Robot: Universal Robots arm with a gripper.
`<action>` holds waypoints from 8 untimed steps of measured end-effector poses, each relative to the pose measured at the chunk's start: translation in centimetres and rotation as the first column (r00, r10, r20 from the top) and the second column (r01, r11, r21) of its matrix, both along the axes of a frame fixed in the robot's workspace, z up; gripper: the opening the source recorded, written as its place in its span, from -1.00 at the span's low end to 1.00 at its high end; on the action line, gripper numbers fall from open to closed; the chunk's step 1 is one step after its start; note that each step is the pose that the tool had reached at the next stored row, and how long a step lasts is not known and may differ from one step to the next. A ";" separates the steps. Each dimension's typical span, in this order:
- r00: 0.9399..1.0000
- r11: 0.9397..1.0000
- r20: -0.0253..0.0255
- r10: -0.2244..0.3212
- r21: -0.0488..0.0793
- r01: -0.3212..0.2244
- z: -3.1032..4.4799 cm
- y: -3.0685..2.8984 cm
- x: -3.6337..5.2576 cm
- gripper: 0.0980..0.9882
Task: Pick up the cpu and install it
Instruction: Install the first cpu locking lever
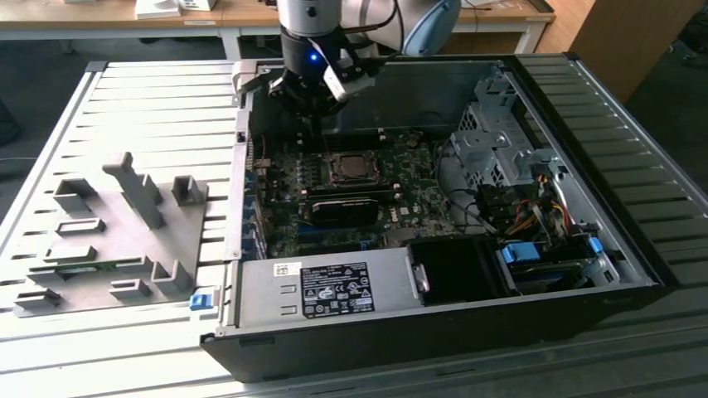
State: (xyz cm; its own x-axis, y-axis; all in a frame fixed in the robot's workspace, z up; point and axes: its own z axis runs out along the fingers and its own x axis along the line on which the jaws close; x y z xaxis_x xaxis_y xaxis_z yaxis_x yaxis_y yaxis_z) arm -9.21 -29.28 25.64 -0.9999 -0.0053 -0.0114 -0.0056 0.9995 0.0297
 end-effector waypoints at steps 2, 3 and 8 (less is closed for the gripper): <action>1.000 1.000 0.000 0.000 0.000 0.000 -0.07 0.14 -0.02 -0.98; 1.000 1.000 0.000 0.000 0.000 0.000 -0.09 0.20 -0.02 -0.98; 1.000 1.000 0.000 0.000 -0.006 0.000 -0.16 0.40 0.43 -0.98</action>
State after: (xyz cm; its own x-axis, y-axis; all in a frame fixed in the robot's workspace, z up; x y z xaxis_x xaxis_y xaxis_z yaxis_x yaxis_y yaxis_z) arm -8.78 -28.88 25.48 -0.9999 -0.0054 -0.0114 -0.0057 0.9997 0.0235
